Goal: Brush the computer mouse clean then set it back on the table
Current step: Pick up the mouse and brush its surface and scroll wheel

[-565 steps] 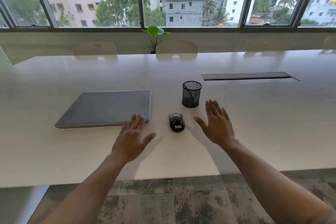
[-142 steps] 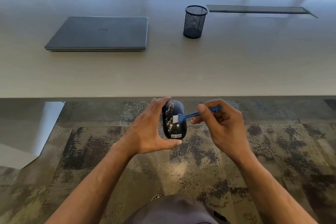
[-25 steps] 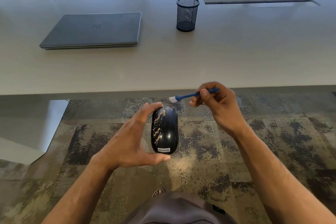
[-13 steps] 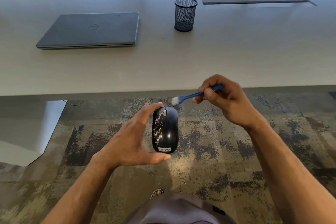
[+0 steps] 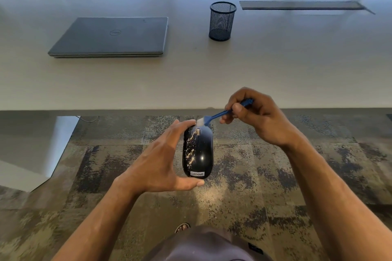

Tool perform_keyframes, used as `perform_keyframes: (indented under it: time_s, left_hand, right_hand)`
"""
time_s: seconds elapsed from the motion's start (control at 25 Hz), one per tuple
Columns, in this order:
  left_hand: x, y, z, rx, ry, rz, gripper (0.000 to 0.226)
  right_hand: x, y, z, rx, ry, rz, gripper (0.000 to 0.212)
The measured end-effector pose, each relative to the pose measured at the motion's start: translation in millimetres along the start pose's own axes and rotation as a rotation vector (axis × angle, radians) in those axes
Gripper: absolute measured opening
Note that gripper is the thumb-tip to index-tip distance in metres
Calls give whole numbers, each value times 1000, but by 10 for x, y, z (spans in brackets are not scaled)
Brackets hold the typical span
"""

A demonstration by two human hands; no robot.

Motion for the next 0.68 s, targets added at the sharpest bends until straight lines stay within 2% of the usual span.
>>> perform_keyframes:
  time_s: [0.16,0.28,0.48,0.68]
  left_hand:
    - [-25,26,25,-7,-7,-14,116]
    - [-42,29,47,-6,-17,-20,116]
    - [-81,65,63,3,-22,-13,116]
    - [-99,116,102,-15,-33,-31,117]
  right_hand:
    - [38,56,-35,26,-50,-19,22]
    - [5,136,-12,35,-12,-65,21]
    - [-92,-31,-83,54,-29,21,19]
    - [-74,145,-59,23,-28,-50,21]
Point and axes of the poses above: each hand's wrist, its own x-axis away from the middle knuckle, its own y-axis out of the back of the hand, z = x × y, the point moved 3 cm from there along -x, towards the middle knuckle, and after that the axes turned 12 degrees about y, right-handed, at the moved point
